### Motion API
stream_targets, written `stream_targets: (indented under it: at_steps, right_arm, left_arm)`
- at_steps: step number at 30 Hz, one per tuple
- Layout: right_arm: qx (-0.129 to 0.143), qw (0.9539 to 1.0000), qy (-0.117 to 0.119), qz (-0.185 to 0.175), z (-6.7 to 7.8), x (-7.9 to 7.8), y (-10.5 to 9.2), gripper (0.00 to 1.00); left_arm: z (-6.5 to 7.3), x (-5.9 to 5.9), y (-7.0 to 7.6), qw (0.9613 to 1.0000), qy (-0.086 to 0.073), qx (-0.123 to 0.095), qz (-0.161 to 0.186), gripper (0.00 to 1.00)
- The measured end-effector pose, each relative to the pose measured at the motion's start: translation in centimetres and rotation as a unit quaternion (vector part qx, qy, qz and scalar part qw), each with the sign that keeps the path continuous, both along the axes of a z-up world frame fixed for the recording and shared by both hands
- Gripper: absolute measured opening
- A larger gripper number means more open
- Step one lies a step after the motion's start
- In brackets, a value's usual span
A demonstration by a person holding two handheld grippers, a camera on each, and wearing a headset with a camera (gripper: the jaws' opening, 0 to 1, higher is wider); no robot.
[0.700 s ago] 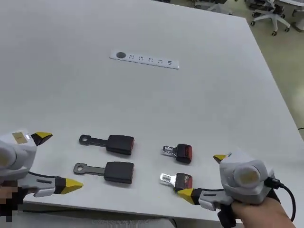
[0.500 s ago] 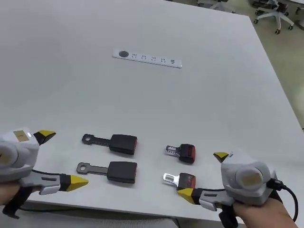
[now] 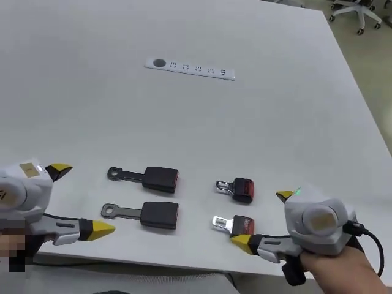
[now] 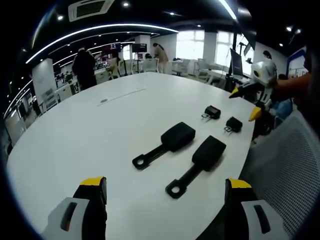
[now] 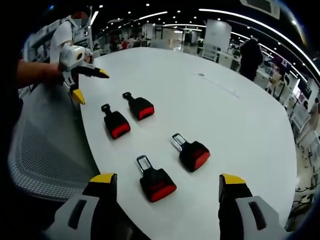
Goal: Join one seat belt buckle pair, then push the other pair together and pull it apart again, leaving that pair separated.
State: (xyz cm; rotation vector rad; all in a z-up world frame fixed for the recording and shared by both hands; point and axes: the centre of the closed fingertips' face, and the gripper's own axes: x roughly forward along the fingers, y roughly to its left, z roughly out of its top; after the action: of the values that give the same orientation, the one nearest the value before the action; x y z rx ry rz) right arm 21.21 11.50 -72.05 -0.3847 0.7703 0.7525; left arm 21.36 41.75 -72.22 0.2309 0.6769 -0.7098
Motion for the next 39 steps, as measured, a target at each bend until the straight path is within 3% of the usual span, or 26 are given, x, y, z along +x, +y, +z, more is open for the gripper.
stream_targets:
  at_steps: [14,17,39]
  right_arm:
    - [-0.001,1.0000,0.005,-0.007,-0.4,-0.4,-0.4,0.86]
    - [-0.001,0.9999,0.006,-0.011,-0.5,-0.5,-0.6,0.86]
    - [-0.007,1.0000,-0.002,-0.005,-0.7,-0.8,-0.7,0.81]
  left_arm:
    - [-0.5,-0.4,0.0,0.9995,0.003,0.026,-0.016,1.00]
    - [-0.8,-0.7,0.3,0.9991,0.011,0.039,-0.015,1.00]
    - [-1.1,-0.8,0.4,0.9989,0.016,0.040,-0.017,1.00]
